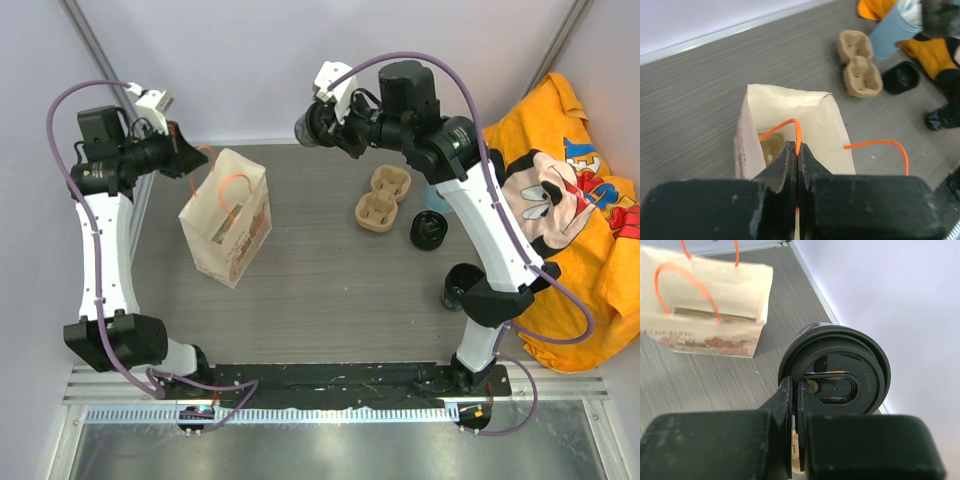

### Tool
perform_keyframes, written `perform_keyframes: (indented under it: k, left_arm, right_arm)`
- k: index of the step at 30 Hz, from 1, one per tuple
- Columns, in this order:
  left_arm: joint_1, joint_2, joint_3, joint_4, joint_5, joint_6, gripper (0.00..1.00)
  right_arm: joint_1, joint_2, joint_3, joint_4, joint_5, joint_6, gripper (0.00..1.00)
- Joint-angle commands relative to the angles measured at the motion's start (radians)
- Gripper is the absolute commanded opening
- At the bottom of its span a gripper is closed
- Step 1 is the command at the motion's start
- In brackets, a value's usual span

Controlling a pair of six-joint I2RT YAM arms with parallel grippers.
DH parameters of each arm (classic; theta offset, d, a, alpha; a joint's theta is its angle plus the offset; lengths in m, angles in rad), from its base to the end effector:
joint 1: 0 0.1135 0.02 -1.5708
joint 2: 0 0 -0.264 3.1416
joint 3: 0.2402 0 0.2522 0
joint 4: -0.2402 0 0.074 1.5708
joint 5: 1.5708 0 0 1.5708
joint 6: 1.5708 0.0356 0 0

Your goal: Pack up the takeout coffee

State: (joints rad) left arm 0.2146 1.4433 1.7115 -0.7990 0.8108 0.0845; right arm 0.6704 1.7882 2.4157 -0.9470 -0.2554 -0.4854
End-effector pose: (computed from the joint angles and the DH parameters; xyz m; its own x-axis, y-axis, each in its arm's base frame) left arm 0.2905 0.0369 0.4482 -0.4537 -0.0394 -0.8903 0.5042 0.8125 -0.2928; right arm 0.2632 0.2201 0.5296 0.1505 -0.4568 -0.8767 -0.8128 0.4477 -0.3728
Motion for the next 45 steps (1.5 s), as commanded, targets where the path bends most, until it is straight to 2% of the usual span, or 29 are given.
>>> perform_keyframes:
  k: [1, 6, 14, 27, 35, 45]
  left_arm:
    - [-0.107, -0.066, 0.017, 0.030, -0.019, -0.077, 0.00]
    - [-0.179, -0.061, 0.046, 0.049, -0.039, -0.172, 0.00]
    - [-0.264, -0.061, 0.099, 0.135, -0.059, -0.414, 0.00]
    - [-0.307, -0.060, -0.085, 0.412, 0.109, -0.742, 0.01]
    - [-0.313, -0.060, -0.222, 0.495, 0.099, -0.790, 0.01]
    - [-0.313, -0.055, -0.263, 0.521, 0.093, -0.782, 0.00]
  right_arm:
    - [-0.025, -0.046, 0.057, 0.030, -0.028, 0.033, 0.01]
    - [-0.052, -0.059, 0.082, 0.037, -0.038, 0.045, 0.01]
    - [-0.126, -0.082, 0.126, 0.040, -0.070, 0.077, 0.01]
    - [-0.129, -0.090, 0.102, 0.047, -0.203, 0.139, 0.01]
    - [-0.124, -0.049, 0.051, 0.094, -0.355, 0.261, 0.01]
    - [-0.031, -0.020, -0.058, 0.149, -0.380, 0.314, 0.01]
